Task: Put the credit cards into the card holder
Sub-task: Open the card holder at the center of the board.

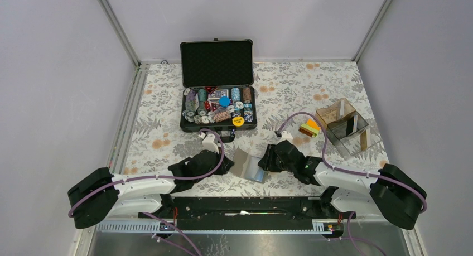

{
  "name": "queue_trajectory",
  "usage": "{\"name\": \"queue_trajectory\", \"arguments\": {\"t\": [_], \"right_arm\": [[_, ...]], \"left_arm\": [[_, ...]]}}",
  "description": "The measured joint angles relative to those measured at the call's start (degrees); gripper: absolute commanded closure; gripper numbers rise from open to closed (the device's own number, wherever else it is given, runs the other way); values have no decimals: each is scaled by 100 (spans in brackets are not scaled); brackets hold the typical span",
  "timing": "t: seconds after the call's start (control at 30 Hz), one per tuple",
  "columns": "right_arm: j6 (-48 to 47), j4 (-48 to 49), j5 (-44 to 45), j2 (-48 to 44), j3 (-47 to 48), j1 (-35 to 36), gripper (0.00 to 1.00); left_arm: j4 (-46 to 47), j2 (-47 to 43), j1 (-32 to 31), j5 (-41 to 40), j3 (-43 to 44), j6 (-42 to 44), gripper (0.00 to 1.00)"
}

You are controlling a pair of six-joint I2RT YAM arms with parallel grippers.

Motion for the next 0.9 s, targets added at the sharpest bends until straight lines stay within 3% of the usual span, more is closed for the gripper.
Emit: {"name": "queue_trajectory", "arguments": {"t": [0.33, 0.9], "right_arm": [[330, 92, 44, 201, -79, 0, 59], [409, 1631, -651, 758, -153, 0, 59]], "left_arm": [[-22, 0, 0, -7, -2, -2, 100], [-33, 24, 0, 2, -61, 2, 100]]}}
